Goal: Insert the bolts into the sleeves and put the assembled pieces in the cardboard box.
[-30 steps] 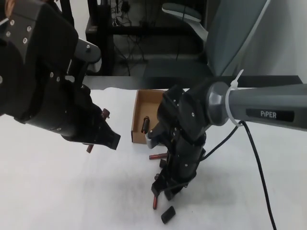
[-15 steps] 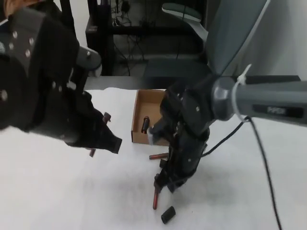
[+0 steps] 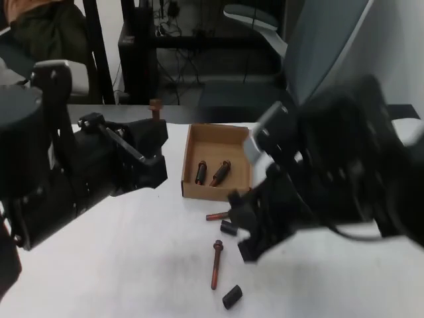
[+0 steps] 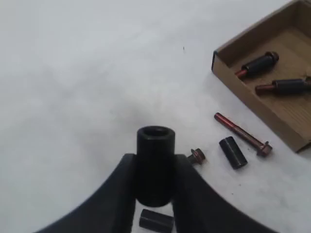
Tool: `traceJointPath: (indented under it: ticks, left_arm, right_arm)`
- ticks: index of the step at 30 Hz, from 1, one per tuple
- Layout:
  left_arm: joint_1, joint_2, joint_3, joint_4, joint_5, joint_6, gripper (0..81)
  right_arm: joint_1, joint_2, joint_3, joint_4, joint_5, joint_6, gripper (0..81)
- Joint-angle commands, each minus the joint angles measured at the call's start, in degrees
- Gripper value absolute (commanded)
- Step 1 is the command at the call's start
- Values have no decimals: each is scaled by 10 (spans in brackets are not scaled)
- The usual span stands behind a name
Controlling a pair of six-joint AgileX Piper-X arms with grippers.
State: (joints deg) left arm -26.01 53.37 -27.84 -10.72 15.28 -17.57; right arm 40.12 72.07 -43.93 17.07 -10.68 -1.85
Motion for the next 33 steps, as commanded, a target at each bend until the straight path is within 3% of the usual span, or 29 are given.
traceJointPath:
  ticks: [1,8,14,23,33]
  left_arm:
    - [0,-6,3,-56,63,-4,17]
    - [-49,-6,3,-157,73,15,17]
    - [-99,5,3,-152,39,61,17]
    - [-102,51,3,-160,-24,61,17]
    - [-102,101,2,-234,-37,44,17]
  right_arm:
    - [18,-35,53,-84,-8,15,6]
    - [73,-51,132,-257,-8,22,6]
    - [80,-51,154,-327,-8,44,6]
    - [79,-51,154,-342,-8,44,6]
    - [75,-51,154,-433,5,87,6]
